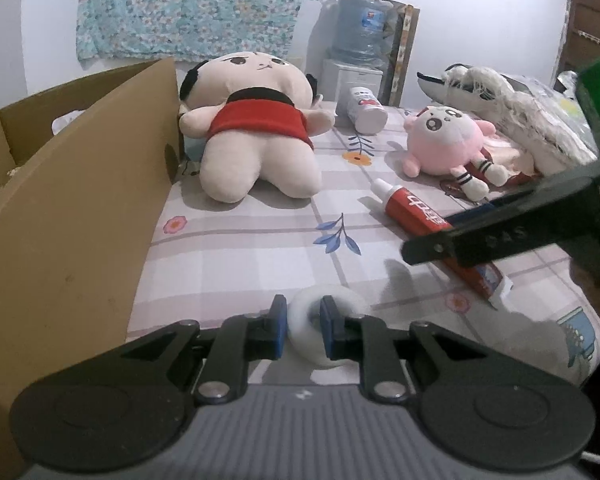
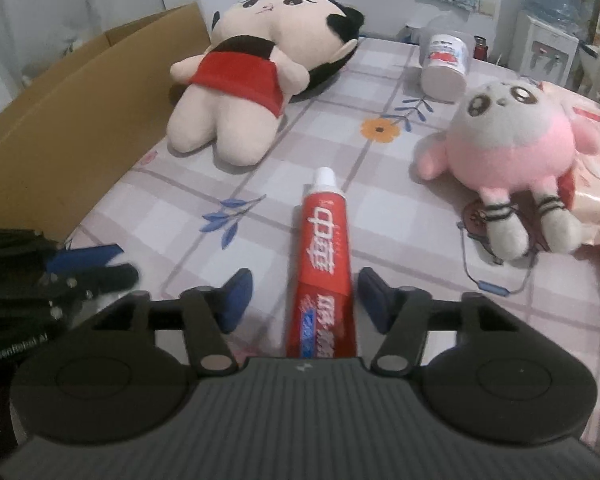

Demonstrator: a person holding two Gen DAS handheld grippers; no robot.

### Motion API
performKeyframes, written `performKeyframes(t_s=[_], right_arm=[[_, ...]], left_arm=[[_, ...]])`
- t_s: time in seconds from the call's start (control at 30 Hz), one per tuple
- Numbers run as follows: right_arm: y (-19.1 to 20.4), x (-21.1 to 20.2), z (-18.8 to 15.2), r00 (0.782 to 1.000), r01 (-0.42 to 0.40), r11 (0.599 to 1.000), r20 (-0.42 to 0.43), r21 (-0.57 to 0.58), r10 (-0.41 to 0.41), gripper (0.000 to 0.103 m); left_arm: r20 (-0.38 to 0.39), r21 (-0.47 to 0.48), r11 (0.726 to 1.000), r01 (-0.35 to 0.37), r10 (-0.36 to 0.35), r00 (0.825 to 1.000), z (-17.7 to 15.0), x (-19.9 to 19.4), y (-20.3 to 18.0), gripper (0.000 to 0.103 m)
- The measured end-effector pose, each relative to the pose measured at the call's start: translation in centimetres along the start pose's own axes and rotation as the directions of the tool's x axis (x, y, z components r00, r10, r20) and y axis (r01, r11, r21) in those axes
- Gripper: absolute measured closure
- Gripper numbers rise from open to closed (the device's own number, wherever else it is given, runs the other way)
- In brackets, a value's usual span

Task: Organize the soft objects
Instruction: 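Lift the tape roll with the left tool while the right tool grasps the red toothpaste tube, then lower the tape roll into the box and open the left tool while the right tool carries the toothpaste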

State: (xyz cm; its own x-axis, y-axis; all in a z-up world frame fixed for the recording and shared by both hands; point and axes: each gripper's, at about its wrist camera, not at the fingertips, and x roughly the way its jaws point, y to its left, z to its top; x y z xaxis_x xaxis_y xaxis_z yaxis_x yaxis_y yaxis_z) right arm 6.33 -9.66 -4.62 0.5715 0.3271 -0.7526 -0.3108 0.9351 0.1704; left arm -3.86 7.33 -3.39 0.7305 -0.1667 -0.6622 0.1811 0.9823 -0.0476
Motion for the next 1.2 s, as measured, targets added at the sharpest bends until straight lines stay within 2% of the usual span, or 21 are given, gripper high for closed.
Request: performKeyframes(t_s=[0.07,0.1,0.23,0.33,0.43,0.53,0.63,0.77,0.8,0.83,0.9,0.93,1.0,1.03,1.1,1.13,1.2], right_arm=[[0.3,0.4,0.3,1.0,0.024,1.0,0.016,-0.016,-0.024,0.059],[0.5,0.4,0.4,0.998,0.055,0.998,0.021,-0.021,-0.055,0.075],[-0.2,-0.1,0.4,0.999,0.021,0.997,0.034,0.07,-0.024,0.077],[-0.3,-1.6,-0.6,0.997,-0.024,0.992,0.075,0.126,0.015,0.077],[0.3,-4.1,-0.9,0.991,-0.083,0.984,0.119,0.156,0.065,0.077],[1.6,-7.5,-0.5,0.976,-0.142,0.98,0.187,0.142,0.115,0.077],[3.2,-9.8,1.0,0.955,-0.205,0.973,0.242,0.11,0.174,0.077],[6.2,-11.2,3.8,0.911,-0.326,0.943,0.287,0.067,0.295,0.077],[7.0,-11.2,4.5,0.9,-0.352,0.935,0.291,0.051,0.323,0.077],[8.0,-11.1,5.4,0.891,-0.372,0.927,0.296,0.038,0.345,0.077],[9.6,-10.7,6.6,0.882,-0.39,0.921,0.287,0.004,0.373,0.076],[10.8,-10.3,7.4,0.876,-0.405,0.914,0.277,-0.017,0.394,0.077],[12.8,-9.3,8.8,0.868,-0.433,0.9,0.248,-0.05,0.431,0.076],[13.8,-8.7,9.3,0.864,-0.446,0.892,0.226,-0.071,0.45,0.076],[15.7,-7.4,10.3,0.862,-0.462,0.882,0.184,-0.094,0.472,0.076],[16.6,-6.6,10.8,0.864,-0.468,0.876,0.147,-0.12,0.482,0.076],[18.4,-5.1,11.6,0.868,-0.474,0.868,0.088,-0.144,0.489,0.076]], left_arm=[[0.004,0.01,1.0,-0.001,0.001,1.0,0.0,0.0,-0.1,0.084],[0.007,0.013,1.0,0.001,-0.001,1.0,-0.1,0.0,-0.1,0.085],[0.016,0.01,1.0,-0.007,0.007,1.0,0.0,-0.3,-0.1,0.088],[0.046,-0.002,1.0,0.011,-0.011,0.999,0.6,-2.0,-0.3,0.088],[0.103,-0.02,0.999,0.029,-0.027,0.994,1.6,-5.4,-0.6,0.088],[0.173,-0.014,1.0,0.01,-0.008,0.985,2.7,-9.6,-0.4,0.088],[0.232,-0.021,0.999,-0.042,0.045,0.972,3.9,-13.6,0.7,0.088],[0.278,-0.09,0.982,-0.167,0.186,0.942,5.3,-18.2,4.7,0.088],[0.259,-0.095,0.976,-0.198,0.216,0.941,5.6,-18.7,6.1,0.088],[0.212,-0.096,0.972,-0.215,0.231,0.95,5.9,-18.8,7.9,0.088],[0.086,-0.084,0.976,-0.202,0.209,0.974,6.4,-17.5,11.1,0.088],[0.022,-0.088,0.976,-0.198,0.2,0.979,6.4,-16.4,12.6,0.088],[-0.133,-0.077,0.98,-0.184,0.172,0.976,5.8,-13.2,15.3,0.088],[-0.199,-0.085,0.981,-0.175,0.155,0.968,5.4,-11.8,16.4,0.088],[-0.328,-0.102,0.984,-0.148,0.107,0.938,4.3,-8.9,18.4,0.088],[-0.375,-0.093,0.985,-0.146,0.101,0.922,3.9,-8.0,18.9,0.088],[-0.447,-0.048,0.984,-0.174,0.135,0.884,3.3,-6.7,19.7,0.088]])
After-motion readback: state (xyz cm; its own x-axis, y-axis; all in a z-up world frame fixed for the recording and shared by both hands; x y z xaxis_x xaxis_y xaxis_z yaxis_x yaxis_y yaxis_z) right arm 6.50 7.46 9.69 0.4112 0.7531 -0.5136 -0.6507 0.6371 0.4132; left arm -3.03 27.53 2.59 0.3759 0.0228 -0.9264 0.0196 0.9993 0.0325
